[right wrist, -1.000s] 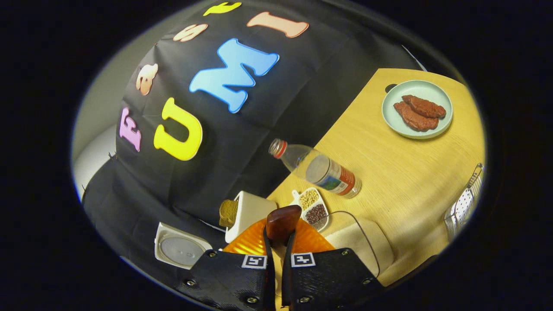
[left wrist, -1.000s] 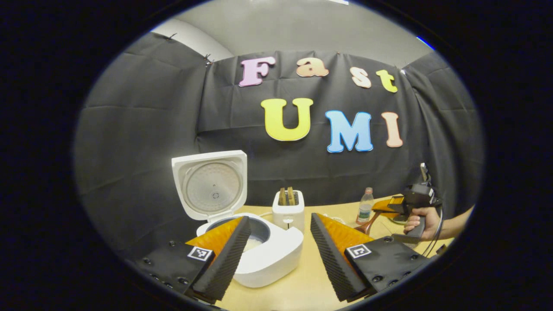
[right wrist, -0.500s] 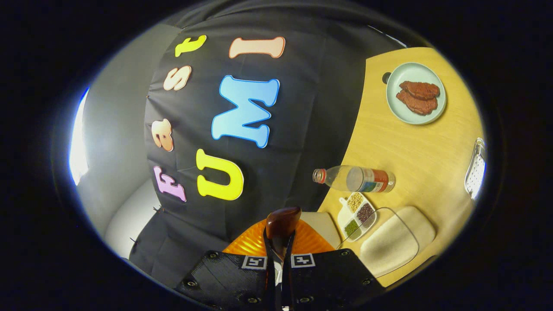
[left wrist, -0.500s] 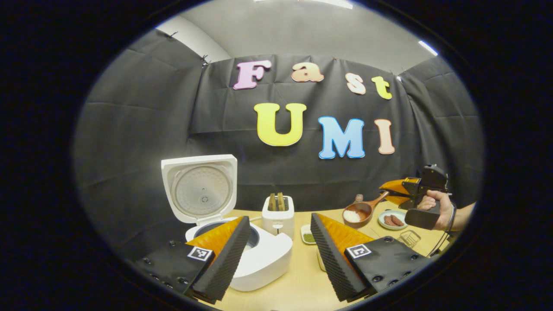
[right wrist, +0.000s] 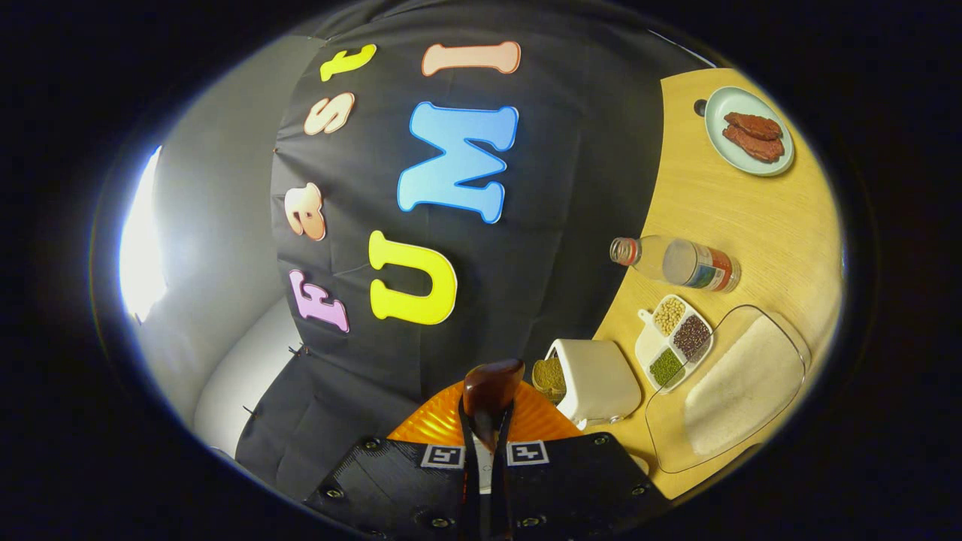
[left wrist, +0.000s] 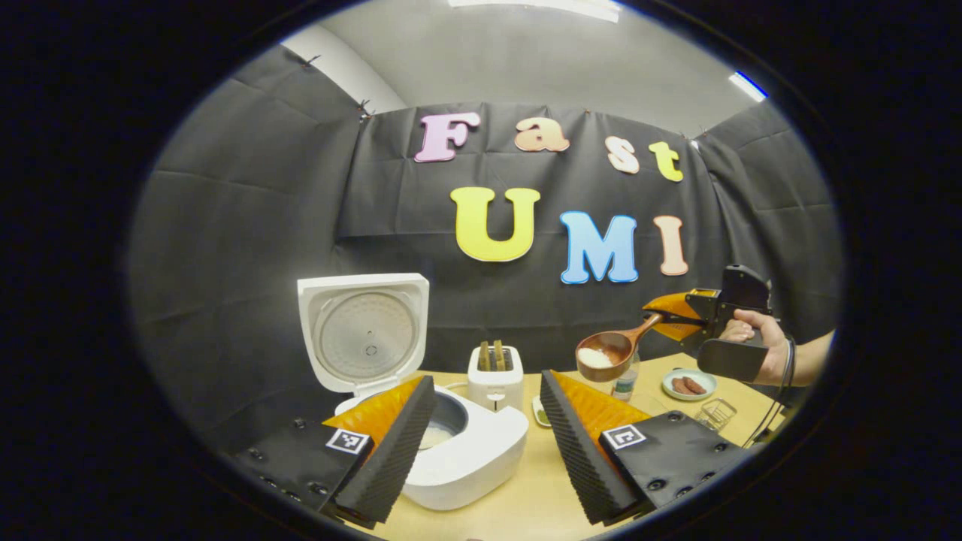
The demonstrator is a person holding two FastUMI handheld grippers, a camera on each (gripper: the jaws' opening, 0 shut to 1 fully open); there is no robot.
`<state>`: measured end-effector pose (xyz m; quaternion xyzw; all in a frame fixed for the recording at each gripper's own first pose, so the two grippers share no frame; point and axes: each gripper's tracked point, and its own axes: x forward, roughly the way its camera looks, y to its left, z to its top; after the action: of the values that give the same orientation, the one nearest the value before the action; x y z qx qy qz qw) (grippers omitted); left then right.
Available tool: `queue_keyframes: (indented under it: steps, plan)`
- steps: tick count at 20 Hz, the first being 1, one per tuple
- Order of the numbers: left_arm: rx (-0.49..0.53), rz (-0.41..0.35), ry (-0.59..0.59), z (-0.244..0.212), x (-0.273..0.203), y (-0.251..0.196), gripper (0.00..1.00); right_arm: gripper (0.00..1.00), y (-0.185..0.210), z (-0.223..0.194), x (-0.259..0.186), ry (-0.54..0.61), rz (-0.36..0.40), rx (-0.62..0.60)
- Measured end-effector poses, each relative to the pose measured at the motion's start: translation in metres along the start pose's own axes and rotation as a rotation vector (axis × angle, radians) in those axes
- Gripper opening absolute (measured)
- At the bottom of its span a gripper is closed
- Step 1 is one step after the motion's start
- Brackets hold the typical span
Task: Close the left gripper, press the button to open the rice cooker; take a wooden spoon from the chopstick holder with the right hand, scoop a spoonful of rice and pour it into the rice cooker, then put the wooden spoon back into the chopstick holder.
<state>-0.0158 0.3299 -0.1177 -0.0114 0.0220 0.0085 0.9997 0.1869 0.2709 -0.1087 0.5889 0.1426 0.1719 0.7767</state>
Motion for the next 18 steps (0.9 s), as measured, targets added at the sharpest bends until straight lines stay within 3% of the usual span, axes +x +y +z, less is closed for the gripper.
queue_keyframes:
  steps: [9, 12, 18]
  plan:
    - [0.005, 0.042, 0.013, -0.015, -0.007, 0.046, 0.97, 0.06, 0.027, -0.069, 0.063, 0.113, 0.016, -0.098]
    - [0.011, 0.044, 0.021, -0.023, -0.01, 0.051, 1.0, 0.06, 0.033, -0.091, 0.083, 0.15, 0.022, -0.127]
    - [0.002, 0.053, 0.016, -0.028, -0.022, 0.05, 0.96, 0.06, 0.039, -0.155, 0.135, 0.257, 0.032, -0.179]
